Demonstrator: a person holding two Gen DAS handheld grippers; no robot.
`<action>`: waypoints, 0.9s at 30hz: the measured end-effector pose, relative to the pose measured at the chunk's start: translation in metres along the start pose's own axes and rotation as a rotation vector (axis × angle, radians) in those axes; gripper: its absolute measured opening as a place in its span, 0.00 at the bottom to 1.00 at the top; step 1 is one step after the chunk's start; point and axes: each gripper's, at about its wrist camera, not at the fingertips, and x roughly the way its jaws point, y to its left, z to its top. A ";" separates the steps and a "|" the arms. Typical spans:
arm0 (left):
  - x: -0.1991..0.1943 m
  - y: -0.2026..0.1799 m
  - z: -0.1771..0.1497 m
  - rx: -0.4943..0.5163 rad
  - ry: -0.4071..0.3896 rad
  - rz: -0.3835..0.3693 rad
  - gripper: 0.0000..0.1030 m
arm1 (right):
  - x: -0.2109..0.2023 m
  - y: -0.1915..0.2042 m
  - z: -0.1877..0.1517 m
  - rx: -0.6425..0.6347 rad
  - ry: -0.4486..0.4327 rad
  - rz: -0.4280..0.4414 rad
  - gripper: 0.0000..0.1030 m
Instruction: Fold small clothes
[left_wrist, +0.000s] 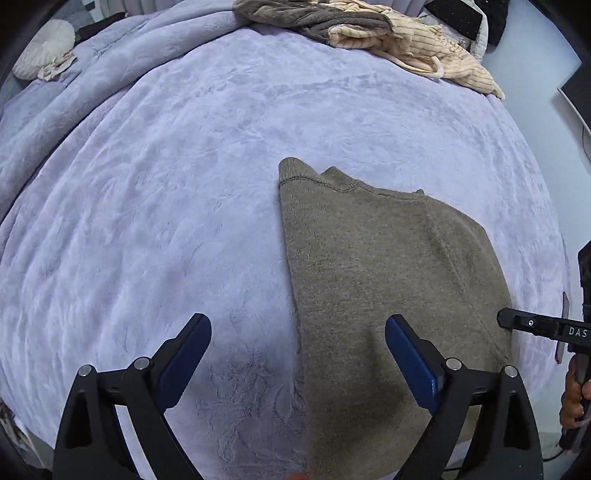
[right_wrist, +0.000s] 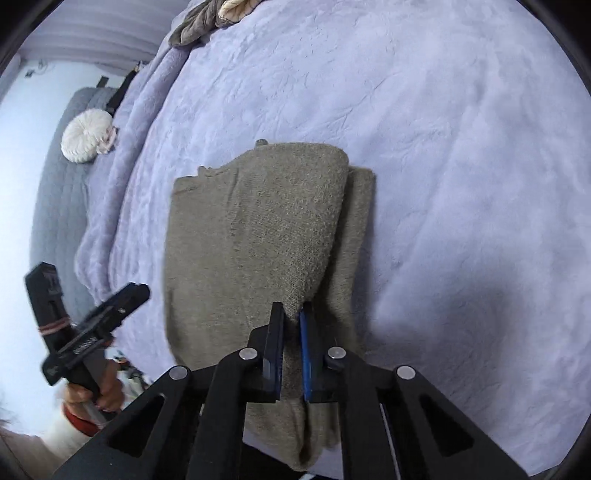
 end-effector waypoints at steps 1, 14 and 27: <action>0.006 -0.005 -0.001 0.016 0.012 0.018 0.93 | 0.005 -0.003 0.002 -0.017 0.011 -0.046 0.08; 0.046 -0.017 -0.020 0.051 0.094 0.006 0.93 | 0.016 -0.062 -0.010 0.168 0.009 0.093 0.10; 0.046 -0.021 -0.019 0.048 0.098 0.026 0.93 | 0.021 0.021 -0.034 -0.088 0.030 -0.082 0.13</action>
